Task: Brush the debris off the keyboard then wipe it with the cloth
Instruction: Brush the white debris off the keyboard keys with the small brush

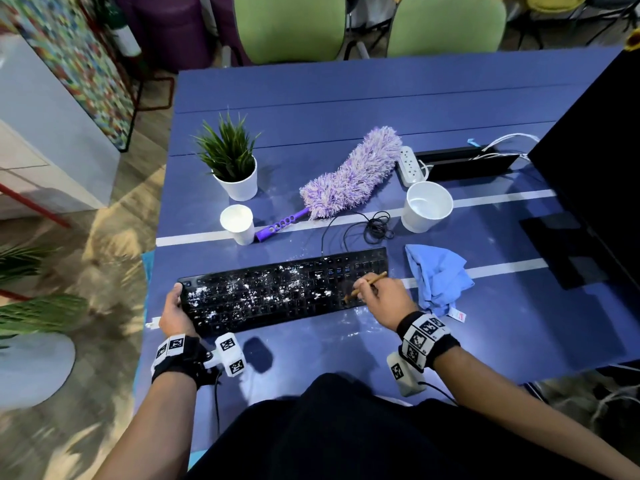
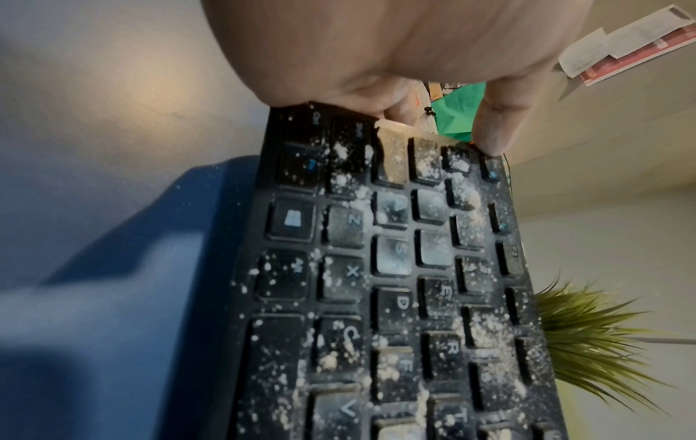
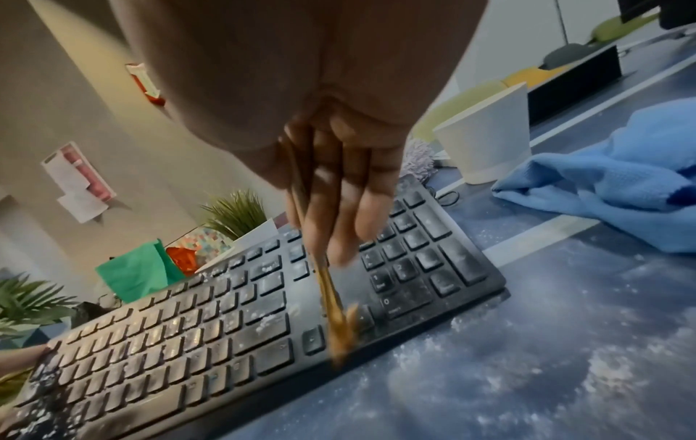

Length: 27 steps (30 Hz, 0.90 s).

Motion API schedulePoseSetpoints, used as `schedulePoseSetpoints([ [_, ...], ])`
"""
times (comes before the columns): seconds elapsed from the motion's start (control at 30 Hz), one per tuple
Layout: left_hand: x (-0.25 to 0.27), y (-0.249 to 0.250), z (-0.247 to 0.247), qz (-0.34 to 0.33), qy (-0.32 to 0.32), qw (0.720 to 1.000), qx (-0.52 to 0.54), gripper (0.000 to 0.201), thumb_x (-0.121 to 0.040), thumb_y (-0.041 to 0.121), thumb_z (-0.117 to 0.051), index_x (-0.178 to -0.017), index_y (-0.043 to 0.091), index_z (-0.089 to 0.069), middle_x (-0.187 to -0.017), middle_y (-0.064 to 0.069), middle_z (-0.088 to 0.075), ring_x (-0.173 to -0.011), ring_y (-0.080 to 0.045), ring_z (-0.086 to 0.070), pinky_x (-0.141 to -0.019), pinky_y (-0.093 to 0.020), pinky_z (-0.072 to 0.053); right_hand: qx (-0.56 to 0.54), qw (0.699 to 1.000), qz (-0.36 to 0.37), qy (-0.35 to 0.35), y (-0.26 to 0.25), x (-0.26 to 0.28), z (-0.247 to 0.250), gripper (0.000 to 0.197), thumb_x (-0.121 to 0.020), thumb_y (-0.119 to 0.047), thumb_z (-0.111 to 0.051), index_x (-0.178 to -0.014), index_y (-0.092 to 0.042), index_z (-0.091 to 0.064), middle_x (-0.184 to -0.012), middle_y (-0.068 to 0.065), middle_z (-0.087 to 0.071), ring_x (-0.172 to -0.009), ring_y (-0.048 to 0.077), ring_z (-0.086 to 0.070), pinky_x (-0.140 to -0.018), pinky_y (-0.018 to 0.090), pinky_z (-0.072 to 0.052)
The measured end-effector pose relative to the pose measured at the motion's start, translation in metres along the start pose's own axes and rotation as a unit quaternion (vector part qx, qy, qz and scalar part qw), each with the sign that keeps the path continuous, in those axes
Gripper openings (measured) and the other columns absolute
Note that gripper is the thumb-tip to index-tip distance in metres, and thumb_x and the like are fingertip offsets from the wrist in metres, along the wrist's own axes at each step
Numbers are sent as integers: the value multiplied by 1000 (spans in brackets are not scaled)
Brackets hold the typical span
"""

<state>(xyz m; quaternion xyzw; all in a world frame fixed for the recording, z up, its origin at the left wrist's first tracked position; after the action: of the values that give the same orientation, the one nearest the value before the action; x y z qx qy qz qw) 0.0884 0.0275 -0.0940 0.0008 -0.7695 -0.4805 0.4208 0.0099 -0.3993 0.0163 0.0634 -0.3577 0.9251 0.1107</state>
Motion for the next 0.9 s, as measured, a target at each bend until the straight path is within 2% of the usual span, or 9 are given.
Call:
schedulePoseSetpoints([
  [0.07,3,0,1,-1,1,1000,5,69,-51,48,-83,-105,7,-73,-99,-11,-69,-82,-26,-64,-79,-39,-56,12,1000,4,-20,0,4,-8,32,-99,-29,-46,-89,-13,-72,-82,4,-74,-81,21,-69,-82,34,-55],
  [0.17,5,0,0,2,0,1000,6,73,-52,47,-82,-111,5,-71,-103,-12,-67,-86,-27,-64,-82,-40,-54,20,998,-4,60,6,7,2,33,-100,-33,-43,-93,-15,-70,-81,1,-72,-77,18,-66,-76,31,-53],
  [0.3,-1,-2,2,10,-9,1000,4,69,-51,48,-83,-106,9,-72,-100,-10,-68,-85,-27,-64,-83,-41,-54,24,996,-35,76,13,3,16,62,-89,-58,-25,-85,-13,-69,-74,4,-72,-74,22,-68,-73,36,-55],
  [0.4,-9,-2,5,3,-10,1000,2,70,-47,50,-87,-103,10,-73,-106,-10,-68,-92,-27,-64,-90,-44,-53,6,989,-1,146,8,5,37,47,-96,-44,-33,-93,-14,-68,-79,5,-72,-75,24,-67,-72,33,-53],
  [0.53,-2,1,-1,4,-20,1000,2,58,-51,47,-85,-95,11,-74,-105,-10,-68,-92,-26,-64,-91,-44,-52,47,998,-29,33,16,3,20,46,-95,-44,-37,-83,-14,-70,-75,5,-72,-75,24,-68,-77,37,-55],
  [0.63,2,3,-5,-6,-10,1000,-9,46,-57,45,-81,-89,13,-74,-98,-9,-69,-81,-24,-64,-82,-40,-53,24,994,-36,99,21,10,32,40,-99,-41,-37,-92,-16,-67,-78,4,-71,-73,21,-65,-71,33,-53],
  [0.77,-27,-3,11,-10,-11,1000,7,71,-45,56,-88,-100,13,-75,-106,-10,-69,-93,-27,-63,-87,-44,-52,35,994,-69,76,32,5,32,58,-87,-53,-28,-81,-15,-71,-72,6,-72,-76,27,-68,-73,35,-53],
  [0.83,-9,2,2,-11,-26,1000,3,58,-52,52,-86,-94,12,-75,-100,-8,-70,-86,-26,-65,-83,-41,-54,8,991,-69,117,33,6,44,58,-88,-54,-27,-86,-15,-70,-74,6,-73,-75,25,-68,-74,35,-54],
  [0.9,10,9,-7,-25,-24,999,-14,33,-67,41,-78,-85,14,-72,-87,-4,-69,-73,-22,-64,-71,-32,-55,-12,981,-35,190,23,8,62,47,-95,-46,-32,-96,-17,-68,-81,2,-71,-77,21,-64,-73,31,-50],
])
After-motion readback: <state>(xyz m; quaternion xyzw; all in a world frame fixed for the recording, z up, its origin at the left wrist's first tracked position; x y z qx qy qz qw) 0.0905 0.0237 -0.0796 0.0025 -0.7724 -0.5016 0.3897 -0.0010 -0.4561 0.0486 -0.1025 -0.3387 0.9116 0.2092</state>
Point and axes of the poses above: each hand's wrist, its own x-axis away from the middle knuckle, its own z-axis out of the back of the hand, y = z × x, the point moved 8 cm from there along -x, towards the middle knuckle
